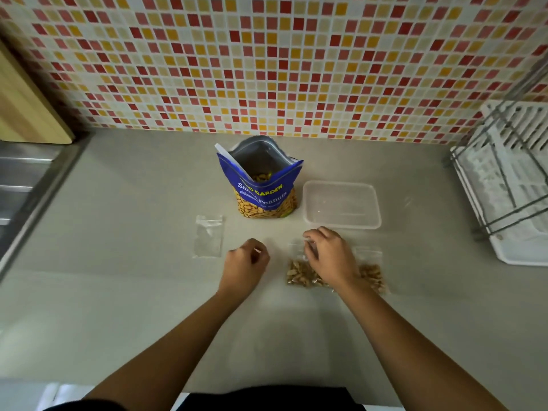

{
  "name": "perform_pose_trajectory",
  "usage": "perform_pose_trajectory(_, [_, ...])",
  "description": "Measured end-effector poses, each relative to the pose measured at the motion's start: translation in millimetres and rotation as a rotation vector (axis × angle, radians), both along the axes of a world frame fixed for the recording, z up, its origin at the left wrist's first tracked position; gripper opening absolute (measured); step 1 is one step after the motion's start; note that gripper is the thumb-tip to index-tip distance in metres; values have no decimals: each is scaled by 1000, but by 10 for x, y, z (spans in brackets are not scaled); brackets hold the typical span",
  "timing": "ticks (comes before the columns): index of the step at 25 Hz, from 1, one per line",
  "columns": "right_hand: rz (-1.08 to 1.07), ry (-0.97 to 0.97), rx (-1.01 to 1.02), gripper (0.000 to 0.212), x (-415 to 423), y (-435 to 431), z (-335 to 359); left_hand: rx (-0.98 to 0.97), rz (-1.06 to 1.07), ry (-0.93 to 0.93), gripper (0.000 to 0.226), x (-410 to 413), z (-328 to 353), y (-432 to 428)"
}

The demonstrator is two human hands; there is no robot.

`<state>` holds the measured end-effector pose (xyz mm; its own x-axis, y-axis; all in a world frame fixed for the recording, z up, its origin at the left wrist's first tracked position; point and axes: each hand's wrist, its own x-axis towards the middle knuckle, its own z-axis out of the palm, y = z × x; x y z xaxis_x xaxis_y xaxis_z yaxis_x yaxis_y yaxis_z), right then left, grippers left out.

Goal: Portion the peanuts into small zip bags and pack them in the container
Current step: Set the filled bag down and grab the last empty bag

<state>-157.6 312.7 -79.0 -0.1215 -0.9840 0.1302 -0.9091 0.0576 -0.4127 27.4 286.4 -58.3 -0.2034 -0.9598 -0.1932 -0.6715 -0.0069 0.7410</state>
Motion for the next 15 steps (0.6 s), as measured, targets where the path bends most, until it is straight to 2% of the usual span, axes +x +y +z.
perform_pose_trajectory(2, [77, -47, -38, 29, 234, 20, -34, -41, 174, 35, 10, 266, -53, -232])
perform_pose_trajectory(4, [146, -103, 83, 52, 574, 1, -146, -151, 226, -74, 14, 540, -134, -503])
perform_pose_trajectory(6, [184, -100, 232, 68, 880, -20, -300, -216, 146, -189, 24, 753, -244, -770])
perform_pose_trajectory(9, [137, -51, 293, 81, 1146, -43, -455, -190, -100, -408, 42, 949, -365, -1064])
perform_pose_trajectory(12, [69, 16, 306, 86, 1253, -32, -502, -104, -166, -514, 46, 995, -375, -1131])
perform_pose_trajectory(15, [31, 39, 266, 80, 1316, -18, -522, -110, -106, -486, 38, 987, -405, -1130])
